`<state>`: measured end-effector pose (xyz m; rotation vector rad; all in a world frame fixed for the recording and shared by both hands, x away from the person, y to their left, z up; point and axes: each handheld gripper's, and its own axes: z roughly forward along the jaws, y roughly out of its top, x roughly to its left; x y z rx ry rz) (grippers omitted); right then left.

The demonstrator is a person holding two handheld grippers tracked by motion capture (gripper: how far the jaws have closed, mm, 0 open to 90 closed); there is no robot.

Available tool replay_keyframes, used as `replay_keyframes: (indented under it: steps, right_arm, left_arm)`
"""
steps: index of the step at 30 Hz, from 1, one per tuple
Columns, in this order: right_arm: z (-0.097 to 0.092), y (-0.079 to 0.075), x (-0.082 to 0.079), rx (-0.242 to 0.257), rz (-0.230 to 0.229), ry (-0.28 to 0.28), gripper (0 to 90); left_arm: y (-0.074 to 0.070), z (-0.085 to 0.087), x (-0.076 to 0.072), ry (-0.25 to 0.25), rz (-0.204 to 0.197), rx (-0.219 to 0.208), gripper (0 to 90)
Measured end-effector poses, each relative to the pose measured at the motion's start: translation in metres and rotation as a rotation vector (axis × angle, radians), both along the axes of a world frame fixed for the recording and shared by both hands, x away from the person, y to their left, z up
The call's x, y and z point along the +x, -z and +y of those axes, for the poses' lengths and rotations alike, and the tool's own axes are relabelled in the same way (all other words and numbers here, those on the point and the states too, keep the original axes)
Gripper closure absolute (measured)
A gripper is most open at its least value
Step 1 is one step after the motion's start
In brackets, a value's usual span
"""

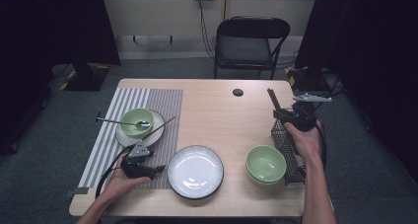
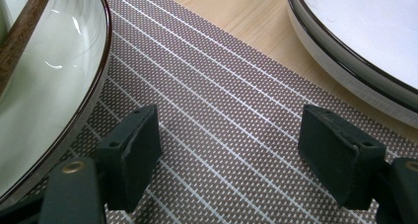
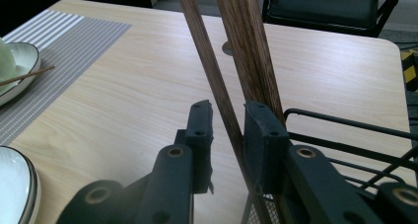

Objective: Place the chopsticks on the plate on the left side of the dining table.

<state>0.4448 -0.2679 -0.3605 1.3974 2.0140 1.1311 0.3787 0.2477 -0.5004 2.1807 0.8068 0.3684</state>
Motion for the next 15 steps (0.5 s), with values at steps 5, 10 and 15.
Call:
replay_keyframes:
  steps: [5,10,15]
  right_arm:
    - [-0.0005,0.0046,0.0023,-0.040,0.026,0.021,75.4]
    - [-0.0009,0.0022,0.0012,-0.060,0.010,0.029,79.7]
    - [-0.0047,-0.0038,0.0003,-0.027,-0.031,0.028,81.6]
  left_arm:
    - [0.0000,0.0000,0.0000,0.000,0.000,0.000,23.6]
    - [0.0000,0.0000,0.0000,0.000,0.000,0.000,23.6]
    - [0.0001,-0.0001,-0.0001,-0.002,0.001,-0.002,23.6]
